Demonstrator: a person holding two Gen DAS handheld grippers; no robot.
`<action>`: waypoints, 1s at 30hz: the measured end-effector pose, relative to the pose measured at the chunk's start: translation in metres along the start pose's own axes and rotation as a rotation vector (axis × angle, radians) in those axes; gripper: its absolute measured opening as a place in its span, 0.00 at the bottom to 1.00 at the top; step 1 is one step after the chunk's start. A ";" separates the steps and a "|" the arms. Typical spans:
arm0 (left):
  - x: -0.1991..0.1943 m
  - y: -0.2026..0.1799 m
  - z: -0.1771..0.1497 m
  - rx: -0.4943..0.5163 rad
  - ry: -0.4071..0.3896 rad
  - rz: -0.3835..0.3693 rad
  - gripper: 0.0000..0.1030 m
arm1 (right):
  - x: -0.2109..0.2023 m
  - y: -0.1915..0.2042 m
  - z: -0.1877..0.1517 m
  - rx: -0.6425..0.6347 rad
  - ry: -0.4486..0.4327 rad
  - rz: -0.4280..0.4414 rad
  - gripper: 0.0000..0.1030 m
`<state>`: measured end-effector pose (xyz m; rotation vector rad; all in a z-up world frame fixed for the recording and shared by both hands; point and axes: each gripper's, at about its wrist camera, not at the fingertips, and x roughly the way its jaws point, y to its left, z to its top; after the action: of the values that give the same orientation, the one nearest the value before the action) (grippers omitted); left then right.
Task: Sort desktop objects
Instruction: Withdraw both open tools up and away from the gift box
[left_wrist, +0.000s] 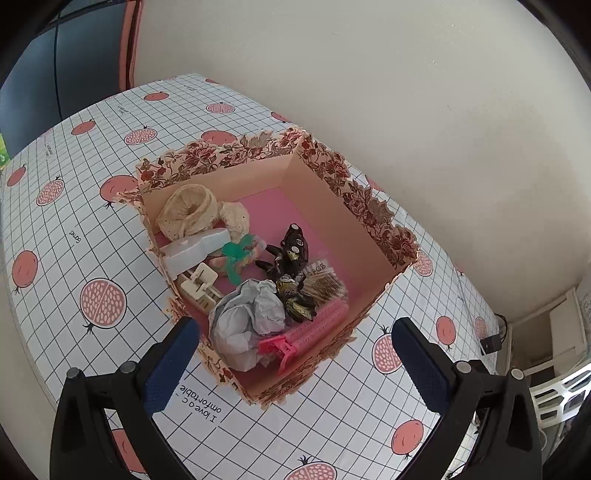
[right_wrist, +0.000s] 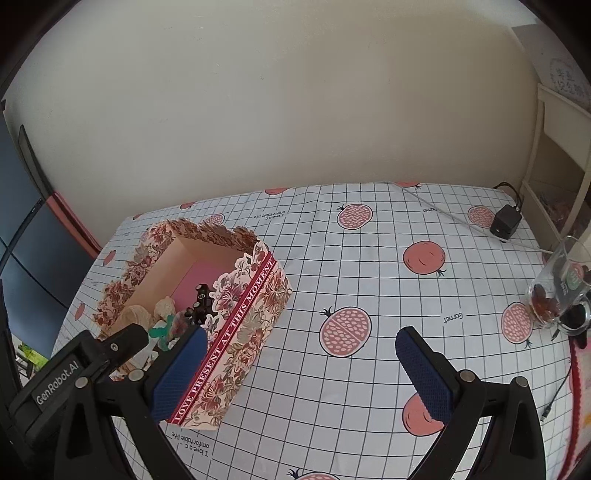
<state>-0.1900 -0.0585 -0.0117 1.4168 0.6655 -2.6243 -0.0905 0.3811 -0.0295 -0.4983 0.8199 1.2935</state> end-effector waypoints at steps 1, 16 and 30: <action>-0.002 0.000 -0.002 0.014 0.001 0.005 1.00 | -0.003 0.000 -0.002 -0.010 -0.005 -0.007 1.00; -0.038 0.000 -0.038 0.133 -0.004 -0.045 1.00 | -0.048 -0.014 -0.039 -0.026 -0.031 0.003 1.00; -0.071 0.002 -0.055 0.234 -0.091 -0.051 1.00 | -0.086 -0.007 -0.066 -0.054 -0.089 0.045 1.00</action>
<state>-0.1067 -0.0469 0.0194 1.3398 0.4000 -2.8658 -0.1051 0.2762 -0.0062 -0.4638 0.7277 1.3725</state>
